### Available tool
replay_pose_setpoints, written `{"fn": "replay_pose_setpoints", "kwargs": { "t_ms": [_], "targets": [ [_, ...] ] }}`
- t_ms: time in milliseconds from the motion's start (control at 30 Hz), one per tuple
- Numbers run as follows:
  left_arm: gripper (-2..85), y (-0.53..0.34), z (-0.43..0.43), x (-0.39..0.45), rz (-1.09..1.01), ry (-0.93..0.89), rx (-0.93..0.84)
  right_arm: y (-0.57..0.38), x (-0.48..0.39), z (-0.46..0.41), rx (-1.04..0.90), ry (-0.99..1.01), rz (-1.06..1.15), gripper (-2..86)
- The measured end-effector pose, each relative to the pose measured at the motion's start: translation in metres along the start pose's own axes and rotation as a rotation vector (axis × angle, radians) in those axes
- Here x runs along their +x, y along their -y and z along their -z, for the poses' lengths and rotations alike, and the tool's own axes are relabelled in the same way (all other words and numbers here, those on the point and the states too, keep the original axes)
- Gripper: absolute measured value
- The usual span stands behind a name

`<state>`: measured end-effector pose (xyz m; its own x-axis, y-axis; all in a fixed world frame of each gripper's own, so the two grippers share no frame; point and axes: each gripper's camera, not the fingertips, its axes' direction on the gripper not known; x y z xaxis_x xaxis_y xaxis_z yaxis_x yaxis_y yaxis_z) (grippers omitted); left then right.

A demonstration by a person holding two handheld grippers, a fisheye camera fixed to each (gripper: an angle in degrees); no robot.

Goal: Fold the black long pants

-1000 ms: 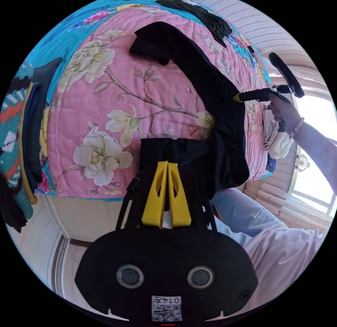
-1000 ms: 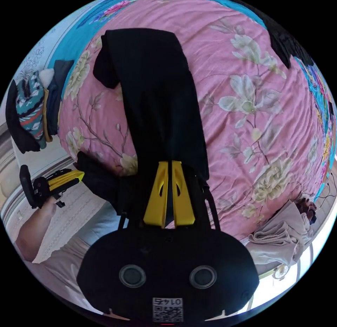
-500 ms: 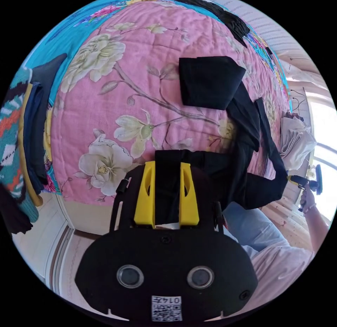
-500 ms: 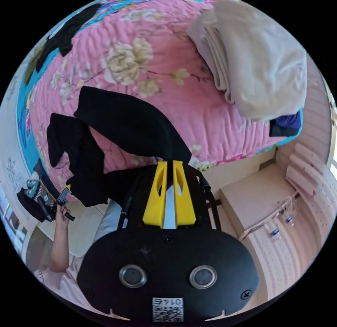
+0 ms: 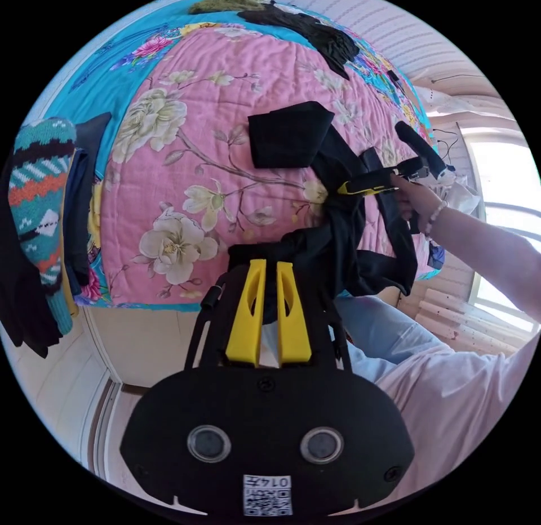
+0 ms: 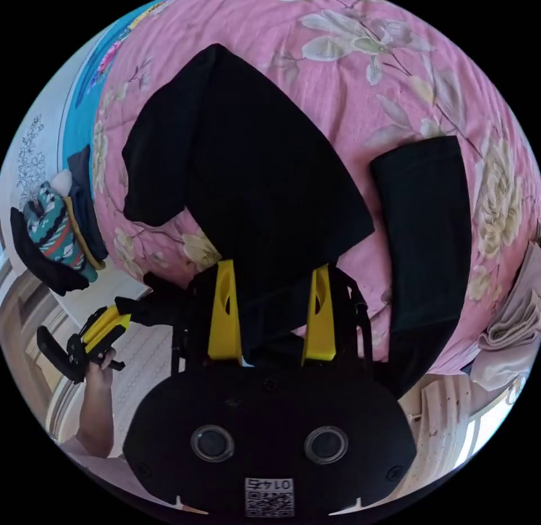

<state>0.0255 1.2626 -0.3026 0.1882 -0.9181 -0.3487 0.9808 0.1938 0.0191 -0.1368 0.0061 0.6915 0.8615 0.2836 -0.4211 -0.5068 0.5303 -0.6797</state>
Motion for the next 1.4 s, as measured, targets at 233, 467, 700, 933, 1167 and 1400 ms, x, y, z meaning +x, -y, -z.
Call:
{"fn": "replay_pose_setpoints", "kwargs": {
  "t_ms": [233, 467, 700, 933, 1167, 1400],
  "targets": [
    [-0.5, -0.012, 0.061, -0.002, -0.023, -0.161, 0.154, -0.072, 0.049, 0.103, 0.366, 0.384, 0.133, 1.6],
    [-0.6, -0.041, 0.218, 0.019, -0.275, -0.16, 0.629, -0.209, 0.125, 0.221, 0.871, 0.484, 0.205, 1.4],
    [-0.1, -0.106, 0.129, -0.042, -0.036, -0.049, 0.406, -0.245, 0.142, 0.107, 0.49, 0.494, 0.074, 1.5],
    [-0.4, -0.153, 0.002, -0.114, 0.392, -0.17, 0.132, -0.207, 0.149, -0.018, 0.085, 0.474, -0.211, 3.6],
    [9.8, -0.141, -0.024, -0.111, 0.499, -0.187, 0.309, -0.08, 0.029, 0.039, 0.151, 0.096, 0.355, 12.4],
    [8.9, -0.128, -0.072, -0.109, 0.541, -0.133, 0.339, 0.051, -0.062, 0.023, 0.258, -0.093, 0.499, 15.3]
  ]
}}
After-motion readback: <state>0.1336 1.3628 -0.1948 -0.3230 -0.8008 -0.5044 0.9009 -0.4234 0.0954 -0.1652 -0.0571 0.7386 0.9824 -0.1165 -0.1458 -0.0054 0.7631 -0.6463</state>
